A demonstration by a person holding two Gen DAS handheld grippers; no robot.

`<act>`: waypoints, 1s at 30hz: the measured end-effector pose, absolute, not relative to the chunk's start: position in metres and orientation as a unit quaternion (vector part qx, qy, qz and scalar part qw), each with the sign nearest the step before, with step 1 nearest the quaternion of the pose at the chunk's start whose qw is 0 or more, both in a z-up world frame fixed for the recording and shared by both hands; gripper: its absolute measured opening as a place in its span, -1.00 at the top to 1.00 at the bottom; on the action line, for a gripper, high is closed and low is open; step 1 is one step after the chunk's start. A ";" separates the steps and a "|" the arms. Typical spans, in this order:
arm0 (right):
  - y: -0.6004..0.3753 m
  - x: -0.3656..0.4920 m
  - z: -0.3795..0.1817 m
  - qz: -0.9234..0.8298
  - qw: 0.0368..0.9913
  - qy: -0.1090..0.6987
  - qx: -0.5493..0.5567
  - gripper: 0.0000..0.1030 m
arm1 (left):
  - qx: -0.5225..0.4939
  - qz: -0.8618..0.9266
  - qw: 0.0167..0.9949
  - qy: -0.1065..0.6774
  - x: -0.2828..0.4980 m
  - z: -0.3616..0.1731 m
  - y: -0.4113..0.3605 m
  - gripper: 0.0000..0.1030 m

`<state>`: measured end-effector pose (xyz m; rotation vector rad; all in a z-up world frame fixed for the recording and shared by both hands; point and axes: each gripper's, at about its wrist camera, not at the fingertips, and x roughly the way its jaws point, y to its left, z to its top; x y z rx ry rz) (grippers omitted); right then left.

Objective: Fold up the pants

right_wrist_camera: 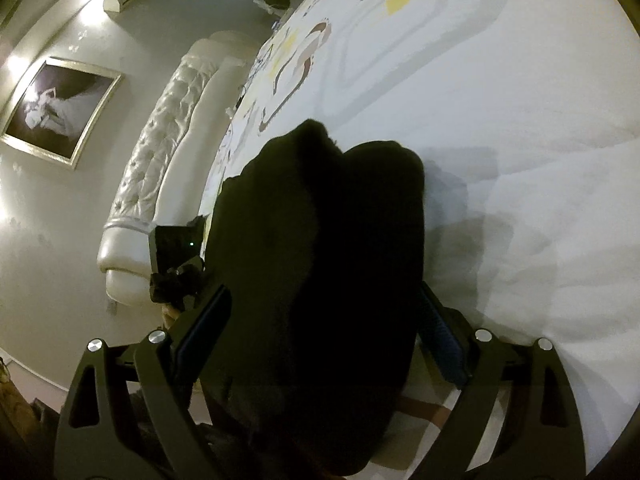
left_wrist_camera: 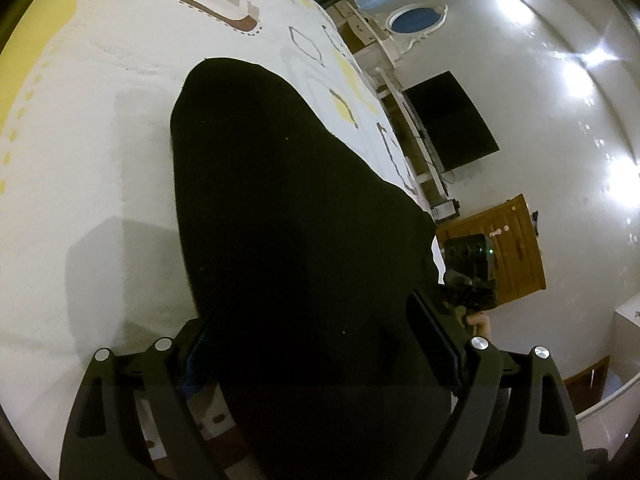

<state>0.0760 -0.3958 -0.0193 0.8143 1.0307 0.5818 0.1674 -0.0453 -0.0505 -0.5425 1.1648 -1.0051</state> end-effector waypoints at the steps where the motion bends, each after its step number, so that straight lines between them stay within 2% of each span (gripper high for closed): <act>1: -0.396 0.075 -0.019 0.264 0.754 0.474 0.370 -0.66 | -0.241 -0.450 0.685 0.520 0.167 -0.050 -0.045 -0.66; 3: -0.399 0.075 -0.022 0.257 0.756 0.478 0.366 -0.46 | -0.239 -0.453 0.684 0.520 0.167 -0.050 -0.045 -0.63; 5: -0.404 0.073 -0.024 0.252 0.755 0.479 0.371 -0.19 | -0.230 -0.450 0.687 0.522 0.167 -0.050 -0.045 -0.50; 7: -0.411 0.070 -0.028 0.255 0.750 0.474 0.384 -0.10 | -0.223 -0.449 0.688 0.525 0.168 -0.052 -0.043 -0.31; 11: -0.411 0.069 -0.029 0.256 0.749 0.472 0.387 -0.01 | -0.228 -0.453 0.683 0.526 0.171 -0.053 -0.038 -0.21; 16: -0.413 0.068 -0.032 0.265 0.743 0.465 0.402 0.30 | -0.229 -0.455 0.682 0.526 0.174 -0.054 -0.035 0.04; 21: -0.411 0.062 -0.032 0.264 0.748 0.454 0.405 0.41 | -0.234 -0.454 0.681 0.525 0.174 -0.054 -0.036 0.17; 30: -0.405 0.058 -0.026 0.252 0.761 0.436 0.409 0.50 | -0.226 -0.443 0.694 0.521 0.172 -0.046 -0.041 0.25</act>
